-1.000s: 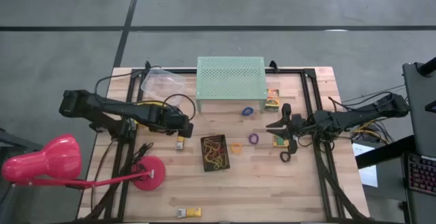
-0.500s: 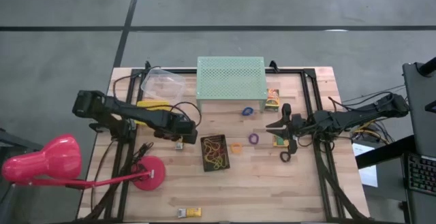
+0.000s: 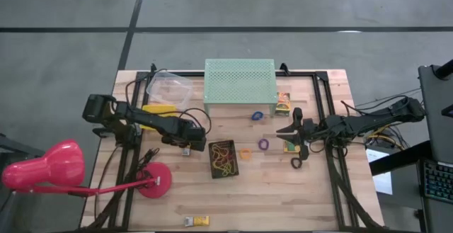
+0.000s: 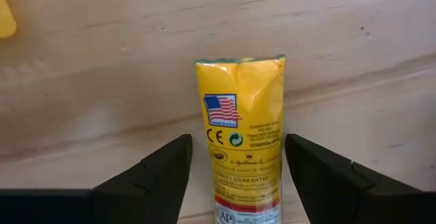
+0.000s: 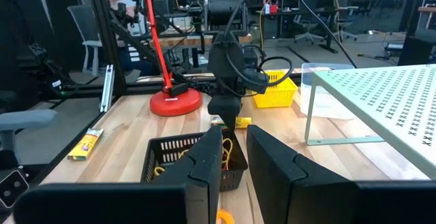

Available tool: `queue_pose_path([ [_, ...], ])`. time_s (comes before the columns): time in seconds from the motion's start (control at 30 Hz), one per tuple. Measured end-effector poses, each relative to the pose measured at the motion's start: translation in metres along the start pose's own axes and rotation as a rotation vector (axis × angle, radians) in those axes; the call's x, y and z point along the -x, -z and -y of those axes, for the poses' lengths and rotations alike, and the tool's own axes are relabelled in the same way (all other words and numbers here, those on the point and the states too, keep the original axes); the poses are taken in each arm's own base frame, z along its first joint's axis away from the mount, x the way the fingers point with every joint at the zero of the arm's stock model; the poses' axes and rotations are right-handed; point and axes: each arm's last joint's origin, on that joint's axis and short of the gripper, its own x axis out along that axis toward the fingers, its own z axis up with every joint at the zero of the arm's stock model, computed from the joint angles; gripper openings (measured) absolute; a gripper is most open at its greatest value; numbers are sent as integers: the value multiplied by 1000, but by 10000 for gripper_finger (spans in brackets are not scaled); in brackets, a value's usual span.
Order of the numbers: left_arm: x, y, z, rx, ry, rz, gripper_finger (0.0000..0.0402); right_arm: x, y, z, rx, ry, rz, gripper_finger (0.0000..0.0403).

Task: Pick & Place Office Desk Supplies
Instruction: Put the top small crayon box into the transparent bin

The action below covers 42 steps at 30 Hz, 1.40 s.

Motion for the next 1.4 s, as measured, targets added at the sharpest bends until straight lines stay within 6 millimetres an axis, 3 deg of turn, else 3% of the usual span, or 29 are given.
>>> queue_pose_path([
  [0.53,1,0,0,-21,4,0,165,0,0,0,0,0,0,68],
  [0.77,11,-3,11,-130,50,13,130,0,0,0,0,0,0,68],
  [0.93,17,-6,12,-133,48,13,126,0,0,0,0,0,0,68],
  [1.13,40,-14,5,-105,61,84,132,0,0,0,0,0,1,68],
  [1.4,89,-23,-22,-43,112,410,133,0,0,0,0,0,1,68],
])
